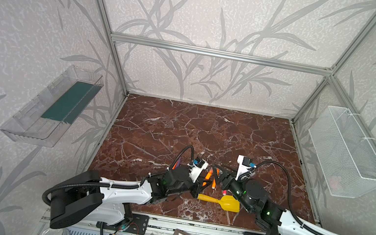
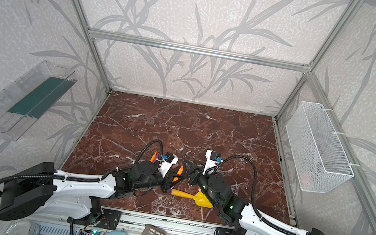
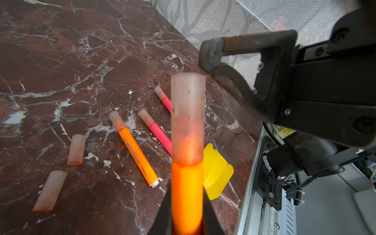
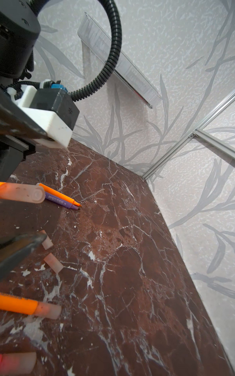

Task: Insert the pens into the pen caps
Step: 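Press the cap down onto the orange marker while the left gripper holds it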

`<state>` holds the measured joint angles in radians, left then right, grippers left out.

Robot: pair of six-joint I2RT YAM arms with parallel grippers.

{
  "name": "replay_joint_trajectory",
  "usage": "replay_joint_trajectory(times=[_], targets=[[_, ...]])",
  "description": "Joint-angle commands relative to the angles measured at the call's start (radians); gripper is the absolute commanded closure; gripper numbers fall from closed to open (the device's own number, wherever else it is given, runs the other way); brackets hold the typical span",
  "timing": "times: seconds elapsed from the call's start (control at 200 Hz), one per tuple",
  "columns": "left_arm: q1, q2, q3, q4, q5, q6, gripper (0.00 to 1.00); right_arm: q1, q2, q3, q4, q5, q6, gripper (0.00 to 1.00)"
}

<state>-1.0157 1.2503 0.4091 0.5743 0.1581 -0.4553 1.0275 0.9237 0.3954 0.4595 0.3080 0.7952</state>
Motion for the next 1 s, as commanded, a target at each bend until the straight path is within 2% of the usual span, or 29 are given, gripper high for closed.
replay_joint_trajectory(times=[0.0,0.215,0.42,0.685,0.76,0.855,1.0], targets=[[-0.012,-0.011,0.041,-0.016,-0.019,0.033,1.0,-0.034,0.044,0.039,0.022,-0.064,0.027,0.38],[-0.024,-0.012,0.036,-0.013,-0.032,0.045,1.0,-0.054,0.117,0.072,0.024,-0.109,0.042,0.61],[-0.027,-0.02,0.04,-0.025,-0.03,0.049,1.0,-0.079,0.174,0.095,0.03,-0.152,0.055,0.71],[-0.027,-0.018,0.05,-0.038,-0.061,0.045,1.0,-0.081,0.213,0.12,-0.004,-0.229,0.038,1.0],[-0.027,-0.011,0.062,-0.051,-0.078,0.042,1.0,-0.079,0.216,0.12,-0.01,-0.241,0.021,1.0],[-0.014,-0.002,0.066,-0.035,-0.081,0.041,1.0,-0.077,0.21,0.071,0.074,-0.252,-0.001,1.0],[0.068,-0.011,0.083,-0.006,0.077,0.002,1.0,-0.075,0.207,0.007,0.199,-0.288,-0.057,1.0]])
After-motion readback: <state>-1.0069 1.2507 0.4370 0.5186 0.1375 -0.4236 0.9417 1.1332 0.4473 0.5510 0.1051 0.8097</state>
